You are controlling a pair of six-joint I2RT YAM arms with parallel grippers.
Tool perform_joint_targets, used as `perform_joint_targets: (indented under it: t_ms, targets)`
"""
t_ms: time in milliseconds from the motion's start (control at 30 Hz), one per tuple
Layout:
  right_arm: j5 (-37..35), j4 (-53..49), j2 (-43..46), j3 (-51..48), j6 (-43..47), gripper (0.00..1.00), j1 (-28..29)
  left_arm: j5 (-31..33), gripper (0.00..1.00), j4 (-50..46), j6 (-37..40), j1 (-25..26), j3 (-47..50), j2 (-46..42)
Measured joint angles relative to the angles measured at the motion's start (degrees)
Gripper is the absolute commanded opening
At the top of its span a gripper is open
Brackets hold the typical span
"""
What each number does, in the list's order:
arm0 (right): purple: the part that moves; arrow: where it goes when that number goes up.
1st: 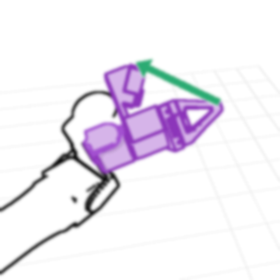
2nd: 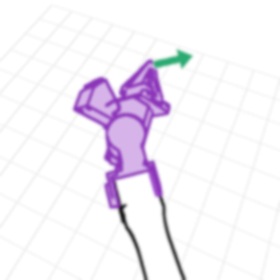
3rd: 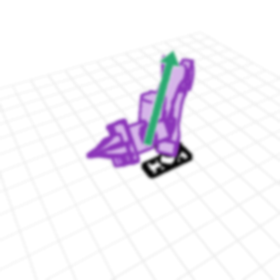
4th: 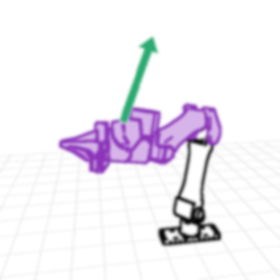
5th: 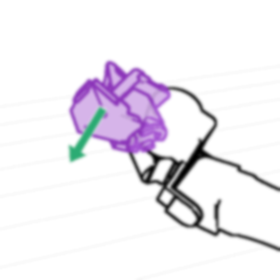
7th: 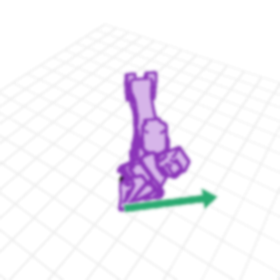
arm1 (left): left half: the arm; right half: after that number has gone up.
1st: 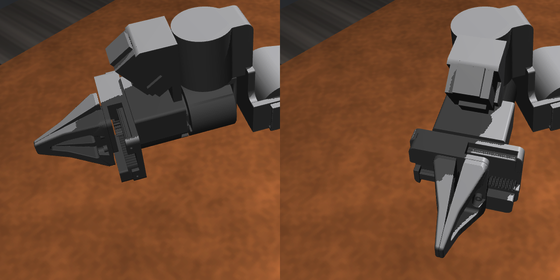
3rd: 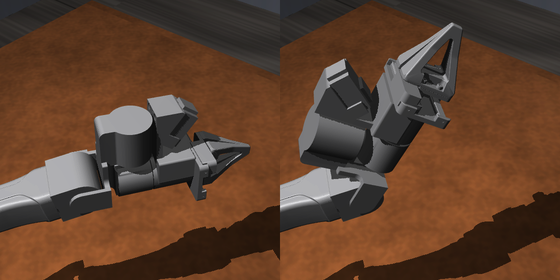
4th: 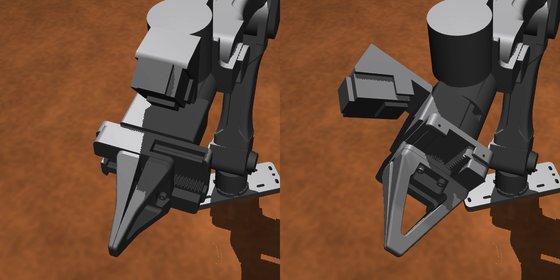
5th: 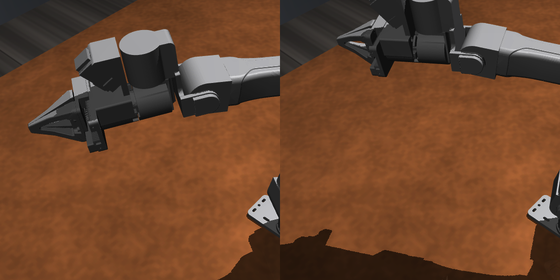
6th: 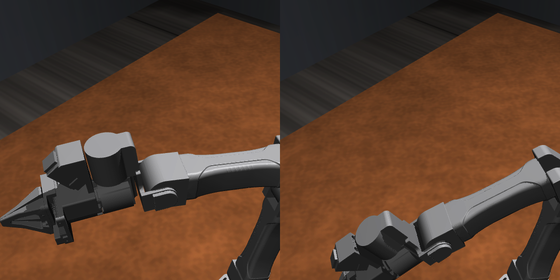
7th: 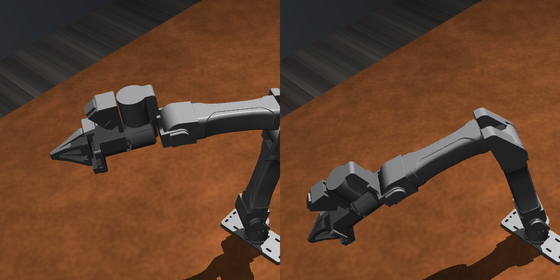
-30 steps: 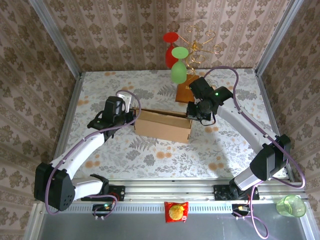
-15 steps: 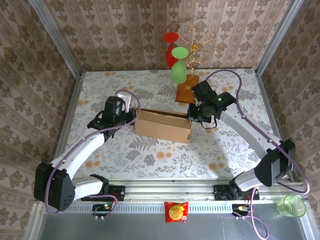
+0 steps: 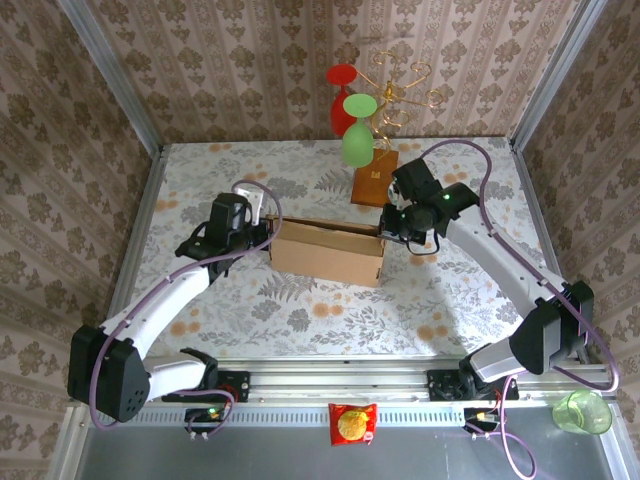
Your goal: Fold the paper box
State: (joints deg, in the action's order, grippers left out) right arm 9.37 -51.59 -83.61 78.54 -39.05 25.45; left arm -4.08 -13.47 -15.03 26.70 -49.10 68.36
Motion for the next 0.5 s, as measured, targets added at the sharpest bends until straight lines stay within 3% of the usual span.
perform_joint_targets:
  t_ms: [500]
  targets:
    - [3.9, 0.0, 0.0, 0.0, -0.2, 0.00, -1.7, 0.0, 0.00, 0.0, 0.0, 0.0, 0.0, 0.0]
